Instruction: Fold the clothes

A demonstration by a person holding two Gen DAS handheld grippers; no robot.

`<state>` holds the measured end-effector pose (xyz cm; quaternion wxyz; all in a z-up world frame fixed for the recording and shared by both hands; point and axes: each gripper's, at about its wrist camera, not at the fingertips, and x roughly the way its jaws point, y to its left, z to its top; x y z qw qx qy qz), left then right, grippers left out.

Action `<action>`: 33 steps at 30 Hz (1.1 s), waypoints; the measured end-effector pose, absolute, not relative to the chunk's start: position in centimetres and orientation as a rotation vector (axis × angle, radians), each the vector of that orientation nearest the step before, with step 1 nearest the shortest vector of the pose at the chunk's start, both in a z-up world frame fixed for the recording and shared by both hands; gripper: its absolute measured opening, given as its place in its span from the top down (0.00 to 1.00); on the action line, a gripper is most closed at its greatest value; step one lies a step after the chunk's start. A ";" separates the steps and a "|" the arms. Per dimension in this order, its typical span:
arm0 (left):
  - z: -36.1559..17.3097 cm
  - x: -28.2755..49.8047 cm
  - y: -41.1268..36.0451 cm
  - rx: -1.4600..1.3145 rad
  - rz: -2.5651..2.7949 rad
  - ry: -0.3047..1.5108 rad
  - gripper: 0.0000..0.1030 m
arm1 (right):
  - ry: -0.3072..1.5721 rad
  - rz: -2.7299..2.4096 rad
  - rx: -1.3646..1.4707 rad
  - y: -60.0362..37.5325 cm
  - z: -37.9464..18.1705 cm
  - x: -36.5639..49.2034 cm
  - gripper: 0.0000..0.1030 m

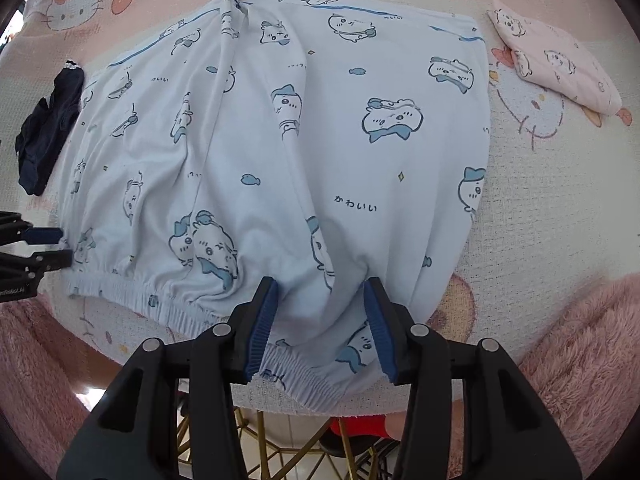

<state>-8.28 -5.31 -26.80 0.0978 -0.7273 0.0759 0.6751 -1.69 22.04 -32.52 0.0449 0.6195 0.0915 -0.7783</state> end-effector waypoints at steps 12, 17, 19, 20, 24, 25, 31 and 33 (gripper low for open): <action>-26.2 -9.0 -1.4 -2.072 2.009 0.123 0.49 | 0.202 -2.384 1.889 19.4 -34.2 -2.0 0.54; -25.7 -6.3 -6.2 -2.204 2.099 0.101 0.49 | -0.034 -2.338 1.940 20.6 -34.2 -3.4 0.52; -24.6 -5.8 -7.7 -2.179 2.136 -0.022 0.49 | 0.080 -2.352 1.931 19.1 -34.3 -3.4 0.50; -23.9 -5.6 -7.9 -2.121 2.148 -0.138 0.49 | 0.124 -2.359 1.925 18.5 -34.4 -3.4 0.50; -22.2 -5.7 -6.4 -1.945 2.211 -0.284 0.49 | 0.162 -2.385 1.912 17.3 -34.0 -3.2 0.50; -22.8 -6.5 -5.6 -1.944 2.207 -0.271 0.49 | 0.134 -2.378 1.918 17.3 -33.9 -3.1 0.50; -26.8 -6.7 -2.0 -2.030 2.186 -0.085 0.49 | 0.008 -2.351 1.972 17.4 -33.4 -2.8 0.51; -26.5 -6.3 -3.4 -2.061 2.235 -0.185 0.49 | 0.017 -2.328 2.031 17.4 -34.2 -2.9 0.51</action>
